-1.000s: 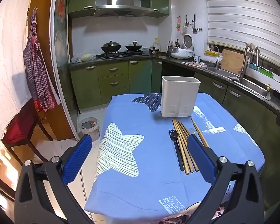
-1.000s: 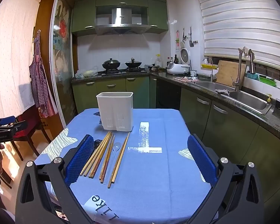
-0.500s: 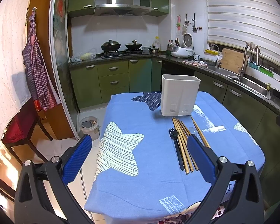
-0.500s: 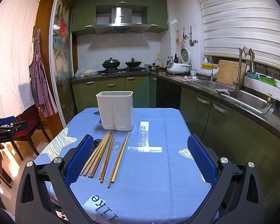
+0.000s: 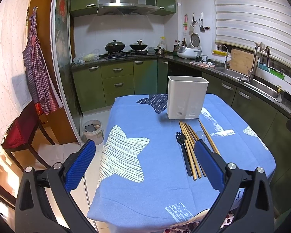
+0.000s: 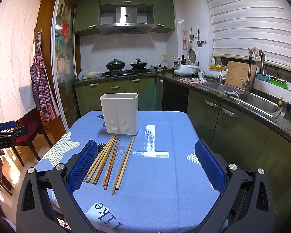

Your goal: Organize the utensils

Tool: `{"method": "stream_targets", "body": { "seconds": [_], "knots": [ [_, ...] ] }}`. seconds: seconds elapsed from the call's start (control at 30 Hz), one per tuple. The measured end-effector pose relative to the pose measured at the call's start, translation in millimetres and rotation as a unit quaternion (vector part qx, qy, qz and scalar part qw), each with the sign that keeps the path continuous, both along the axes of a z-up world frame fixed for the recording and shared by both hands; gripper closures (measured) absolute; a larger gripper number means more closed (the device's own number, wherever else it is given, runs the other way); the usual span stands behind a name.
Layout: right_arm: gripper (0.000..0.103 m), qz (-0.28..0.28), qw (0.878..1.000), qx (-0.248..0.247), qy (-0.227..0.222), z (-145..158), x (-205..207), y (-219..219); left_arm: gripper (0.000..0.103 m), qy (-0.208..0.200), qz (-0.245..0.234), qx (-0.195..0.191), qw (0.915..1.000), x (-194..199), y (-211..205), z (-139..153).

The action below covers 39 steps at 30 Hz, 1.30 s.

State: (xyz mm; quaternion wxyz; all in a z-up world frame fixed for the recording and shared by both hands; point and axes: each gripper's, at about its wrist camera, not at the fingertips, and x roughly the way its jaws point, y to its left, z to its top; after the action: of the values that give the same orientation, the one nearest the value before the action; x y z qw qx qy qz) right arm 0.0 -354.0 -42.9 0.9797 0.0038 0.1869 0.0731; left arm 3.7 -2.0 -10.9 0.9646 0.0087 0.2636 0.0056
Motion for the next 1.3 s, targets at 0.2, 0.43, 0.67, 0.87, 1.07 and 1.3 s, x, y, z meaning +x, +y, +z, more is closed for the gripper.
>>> {"method": "stream_targets", "body": {
  "seconds": [0.2, 0.43, 0.67, 0.87, 1.07, 1.3],
  "knots": [
    [0.004, 0.000, 1.000, 0.000, 0.001, 1, 0, 1, 0.006, 0.001, 0.000, 0.000, 1.0000, 0, 0, 0],
    [0.004, 0.000, 1.000, 0.000, 0.002, 0, 1, 1, 0.006, 0.001, 0.000, 0.000, 1.0000, 0, 0, 0],
    [0.004, 0.001, 1.000, 0.000, 0.004, -1, 3, 3, 0.006, 0.003, 0.000, 0.002, 1.0000, 0, 1, -2],
    [0.004, 0.001, 1.000, 0.000, 0.005, -1, 3, 2, 0.006, 0.004, 0.000, 0.003, 1.0000, 1, 0, -2],
    [0.004, 0.001, 1.000, -0.001, 0.005, -1, 3, 2, 0.006, 0.004, 0.000, 0.003, 1.0000, 1, 0, -2],
    [0.004, 0.001, 1.000, 0.000, 0.008, -4, 5, 4, 0.006, 0.005, -0.001, 0.003, 1.0000, 1, 0, -2]
  ]
}}
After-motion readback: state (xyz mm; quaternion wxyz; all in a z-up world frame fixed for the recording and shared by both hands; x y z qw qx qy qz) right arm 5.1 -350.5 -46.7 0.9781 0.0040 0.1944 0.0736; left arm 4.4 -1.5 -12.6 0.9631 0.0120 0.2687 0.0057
